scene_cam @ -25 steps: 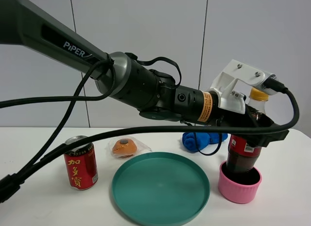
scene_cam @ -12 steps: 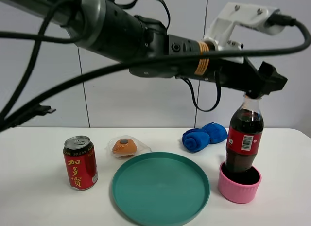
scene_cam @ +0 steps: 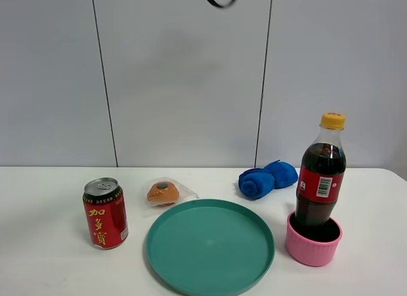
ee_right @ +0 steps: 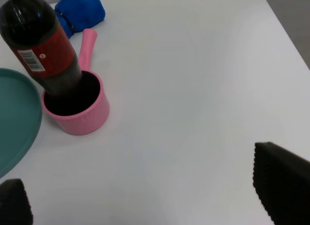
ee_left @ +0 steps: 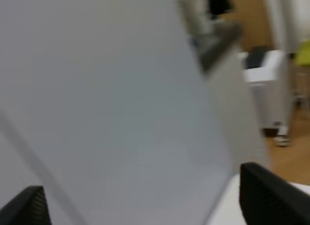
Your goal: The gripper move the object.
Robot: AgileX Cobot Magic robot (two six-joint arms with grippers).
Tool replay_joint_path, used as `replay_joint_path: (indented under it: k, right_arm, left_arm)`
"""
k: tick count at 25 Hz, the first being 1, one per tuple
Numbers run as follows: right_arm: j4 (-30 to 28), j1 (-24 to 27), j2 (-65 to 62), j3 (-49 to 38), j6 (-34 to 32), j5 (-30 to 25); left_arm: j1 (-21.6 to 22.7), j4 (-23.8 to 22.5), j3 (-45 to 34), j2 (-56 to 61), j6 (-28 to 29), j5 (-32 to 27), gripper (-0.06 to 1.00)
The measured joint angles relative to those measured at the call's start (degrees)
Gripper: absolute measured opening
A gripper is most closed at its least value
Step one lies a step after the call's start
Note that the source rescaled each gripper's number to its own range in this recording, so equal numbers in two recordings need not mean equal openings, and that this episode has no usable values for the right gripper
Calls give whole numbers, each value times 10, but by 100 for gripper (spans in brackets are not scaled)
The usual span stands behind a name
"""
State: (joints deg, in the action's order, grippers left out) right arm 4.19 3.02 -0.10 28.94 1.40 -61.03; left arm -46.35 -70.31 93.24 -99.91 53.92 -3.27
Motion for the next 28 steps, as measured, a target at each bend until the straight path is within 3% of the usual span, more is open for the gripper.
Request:
replay_joint_path:
  k: [2,4,8,10,12,14,21,28]
  right_arm:
    - [0,0,0,0,0,0]
    - [0,0,0,0,0,0]
    - [0,0,0,0,0,0]
    - [0,0,0,0,0,0]
    - [0,0,0,0,0,0]
    - [0,0,0,0,0,0]
    - [0,0,0,0,0,0]
    - [0,0,0,0,0,0]
  left_arm:
    - [0,9,0,40,-33,-105,45]
    - [0,40,0,73,-113,-223,45]
    - [24,180,0,128,-302,-414,45]
    - [49,257,0,152,-367,-499,45]
    - [82,319,0,173,-403,-578,45]
    - [110,349,0,199,-418,-641,44]
    - [202,395,-46,332,-423,-660,44]
    - [368,495,-138,503,-477,-661,44]
